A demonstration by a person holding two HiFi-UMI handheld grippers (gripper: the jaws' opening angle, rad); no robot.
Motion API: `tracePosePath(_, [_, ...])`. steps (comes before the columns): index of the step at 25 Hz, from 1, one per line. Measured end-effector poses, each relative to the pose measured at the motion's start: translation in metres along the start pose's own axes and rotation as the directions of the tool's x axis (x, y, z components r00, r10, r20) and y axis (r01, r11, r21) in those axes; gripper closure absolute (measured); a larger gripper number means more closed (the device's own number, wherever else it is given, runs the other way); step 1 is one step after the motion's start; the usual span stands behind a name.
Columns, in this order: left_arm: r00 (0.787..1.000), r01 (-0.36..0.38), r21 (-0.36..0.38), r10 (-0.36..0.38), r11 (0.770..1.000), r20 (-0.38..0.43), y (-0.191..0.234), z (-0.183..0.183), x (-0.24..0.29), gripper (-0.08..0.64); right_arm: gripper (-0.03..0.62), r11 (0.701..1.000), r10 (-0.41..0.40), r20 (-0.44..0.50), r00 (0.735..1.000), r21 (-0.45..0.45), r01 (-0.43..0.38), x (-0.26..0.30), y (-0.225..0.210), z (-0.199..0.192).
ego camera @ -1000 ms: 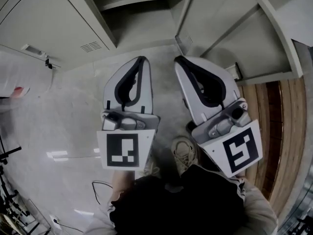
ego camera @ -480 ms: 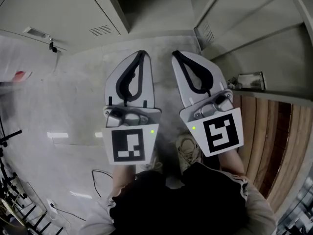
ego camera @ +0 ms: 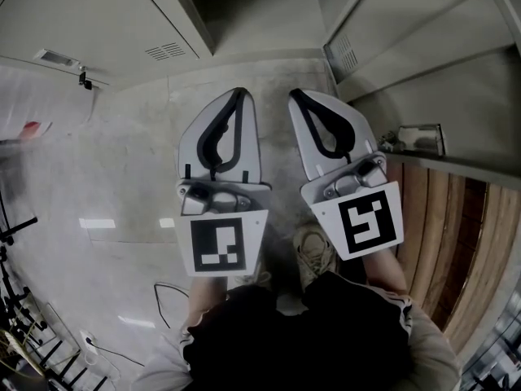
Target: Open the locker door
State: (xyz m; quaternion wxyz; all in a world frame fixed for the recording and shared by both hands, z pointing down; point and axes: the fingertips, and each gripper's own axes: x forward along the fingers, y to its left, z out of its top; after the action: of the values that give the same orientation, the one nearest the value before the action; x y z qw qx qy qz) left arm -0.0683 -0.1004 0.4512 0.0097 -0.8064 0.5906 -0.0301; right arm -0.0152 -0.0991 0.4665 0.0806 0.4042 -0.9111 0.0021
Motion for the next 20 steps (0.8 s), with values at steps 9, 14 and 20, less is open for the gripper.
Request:
tracePosePath(9, [0.999, 0.007, -0.135, -0.012, 0.991, -0.035, 0.027, 0.002, 0.022, 0.545, 0.588, 0.996, -0.03, -0.058, 0.998, 0.083, 0.035, 0.025, -0.012, 0.005])
tracePosePath(14, [0.999, 0.032, -0.078, -0.034, 0.996, -0.037, 0.042, 0.061, 0.025, 0.545, 0.588, 0.995, -0.006, -0.003, 1.0, 0.099, 0.006, 0.034, -0.016, 0.072])
tracePosePath(20, [0.935, -0.064, -0.092, 0.027, 0.994, -0.354, 0.052, -0.139, -0.039, 0.545, 0.588, 0.941, 0.078, -0.146, 0.986, 0.337, -0.024, 0.035, 0.061, -0.115])
